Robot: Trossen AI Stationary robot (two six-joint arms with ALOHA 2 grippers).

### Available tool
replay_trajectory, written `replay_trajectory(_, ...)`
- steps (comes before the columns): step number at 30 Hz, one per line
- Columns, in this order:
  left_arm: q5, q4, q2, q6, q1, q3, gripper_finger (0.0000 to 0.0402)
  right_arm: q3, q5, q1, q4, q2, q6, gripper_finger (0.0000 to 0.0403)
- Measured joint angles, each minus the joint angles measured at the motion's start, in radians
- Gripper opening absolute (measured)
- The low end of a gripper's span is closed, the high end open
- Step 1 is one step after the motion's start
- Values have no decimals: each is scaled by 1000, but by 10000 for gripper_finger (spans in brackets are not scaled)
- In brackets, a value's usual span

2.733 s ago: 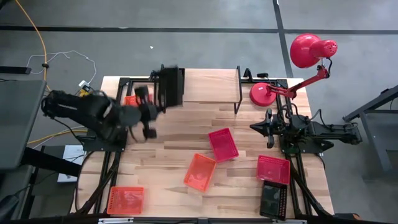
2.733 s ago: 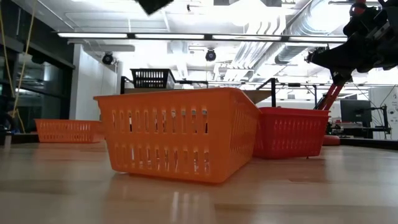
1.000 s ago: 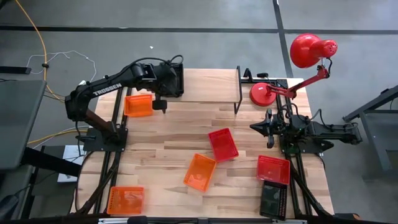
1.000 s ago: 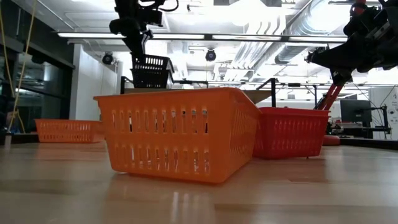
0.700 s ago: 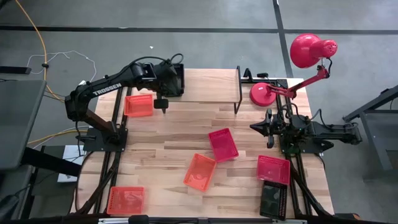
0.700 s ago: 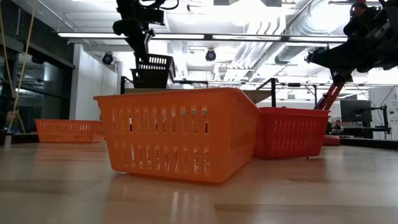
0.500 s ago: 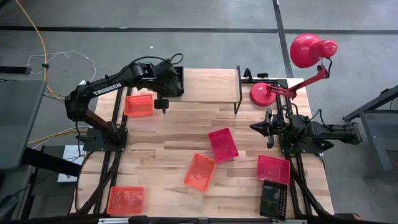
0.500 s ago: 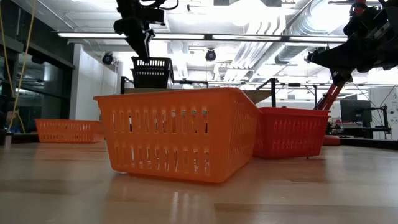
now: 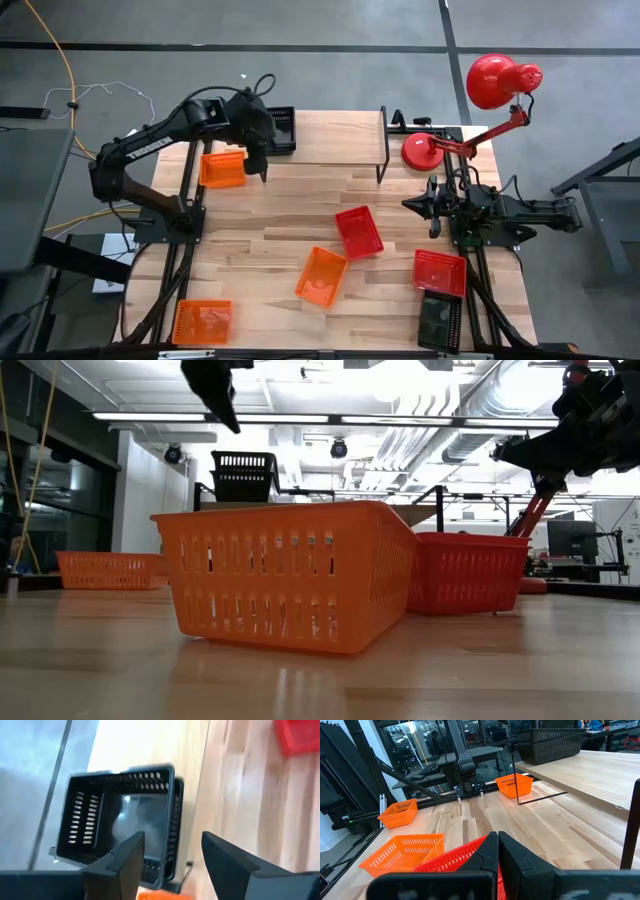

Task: Stack baskets on shelf by color
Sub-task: Stack the left black basket on top of the black basket on the shelf

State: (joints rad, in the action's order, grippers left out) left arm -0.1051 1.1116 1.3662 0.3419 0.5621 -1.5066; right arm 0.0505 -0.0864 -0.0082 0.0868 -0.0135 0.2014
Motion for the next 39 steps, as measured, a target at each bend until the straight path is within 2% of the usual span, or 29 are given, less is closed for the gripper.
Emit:
replay_trajectory(3, 22, -41, -6, -108, -1, 0, 144, 0, 0, 0, 0, 0, 0, 0)
replay_trajectory(7, 19, -141, -11, -245, -23, 22, 32, 0, 0, 0, 0, 0, 0, 0)
replay_trajectory(8, 15, -185, -17, -283, -28, 46, 17, 0, 0, 0, 0, 0, 0, 0)
replay_trajectory(10, -4, -284, -44, -368, -42, 109, 14, 0, 0, 0, 0, 0, 0, 0)
replay_trajectory(13, -85, -465, -99, -494, -84, 234, 3, 0, 0, 0, 0, 0, 0, 0)
replay_trajectory(19, -362, -771, -185, -707, -182, 464, 1, 0, 0, 0, 0, 0, 0, 0)
replay_trajectory(23, -502, -824, -192, -791, -209, 528, 0, 0, 0, 0, 0, 0, 0, 0)
replay_trajectory(28, -608, -825, -192, -867, -225, 568, 0, 0, 0, 0, 0, 0, 0, 0)
replay_trajectory(39, -617, -794, -173, -915, -225, 595, 0, 0, 0, 0, 0, 0, 0, 0)
